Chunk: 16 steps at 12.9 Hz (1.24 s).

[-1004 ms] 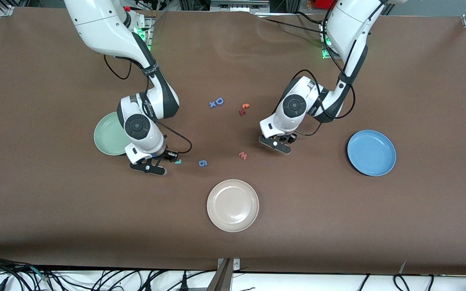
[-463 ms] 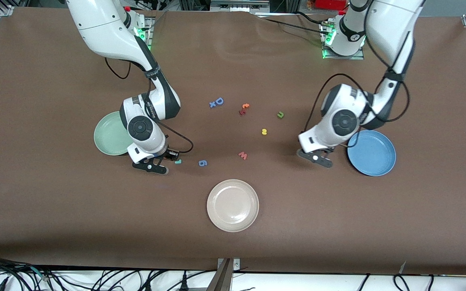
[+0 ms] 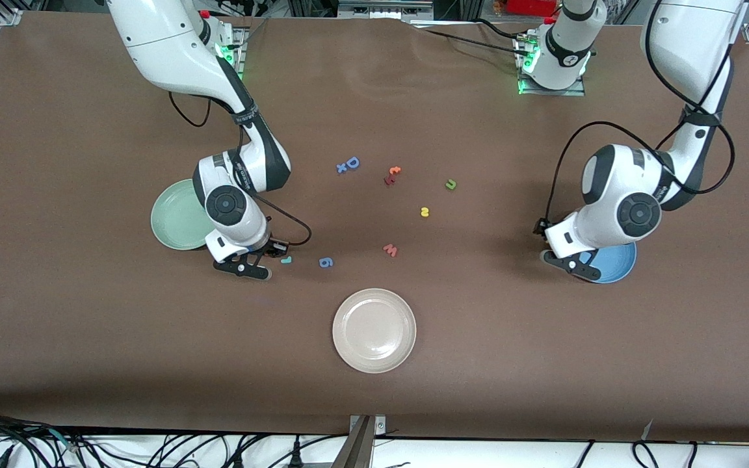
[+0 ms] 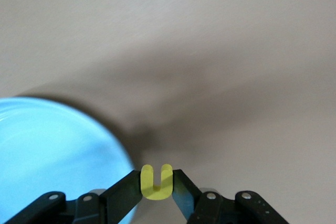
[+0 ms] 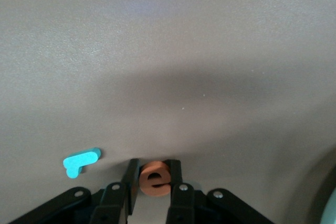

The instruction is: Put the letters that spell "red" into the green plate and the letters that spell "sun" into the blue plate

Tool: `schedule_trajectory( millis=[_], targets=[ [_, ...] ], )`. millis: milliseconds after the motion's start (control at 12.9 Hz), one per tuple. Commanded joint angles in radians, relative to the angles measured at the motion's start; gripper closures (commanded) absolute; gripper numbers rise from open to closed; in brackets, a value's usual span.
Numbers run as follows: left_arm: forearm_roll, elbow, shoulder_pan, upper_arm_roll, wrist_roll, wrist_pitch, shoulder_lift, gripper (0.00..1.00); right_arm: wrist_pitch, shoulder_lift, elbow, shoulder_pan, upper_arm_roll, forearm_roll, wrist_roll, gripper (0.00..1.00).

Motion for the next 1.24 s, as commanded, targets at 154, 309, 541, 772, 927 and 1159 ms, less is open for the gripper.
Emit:
schedule_trajectory(
  millis=[154,309,541,772,927,1159],
  targets=[
    [0.085,-0.002,0.076,-0.001,0.024,-0.008,0.029,0.75,-0.079,-0.060,-0.010,-0.011,-0.019,0.013,-0.107,0.80],
    [0.112,0.003,0.110,-0.001,0.022,0.004,0.048,0.75,-0.163,-0.100,-0.008,-0.015,-0.068,0.013,-0.223,0.80],
    [0.112,0.015,0.110,-0.002,0.013,0.006,0.065,0.57,-0.281,-0.155,-0.013,-0.015,-0.139,0.015,-0.378,0.80],
    [0.114,0.023,0.110,-0.002,0.012,0.004,0.068,0.28,-0.366,-0.198,-0.075,-0.020,-0.212,0.016,-0.495,0.80],
    [0.112,0.026,0.098,-0.010,0.006,-0.013,0.050,0.28,-0.294,-0.243,-0.204,-0.034,-0.226,0.016,-0.538,0.80],
    [0.103,0.049,0.093,-0.097,-0.114,-0.176,-0.007,0.26,-0.118,-0.283,-0.388,-0.035,-0.258,0.016,-0.607,0.80]
  ],
)
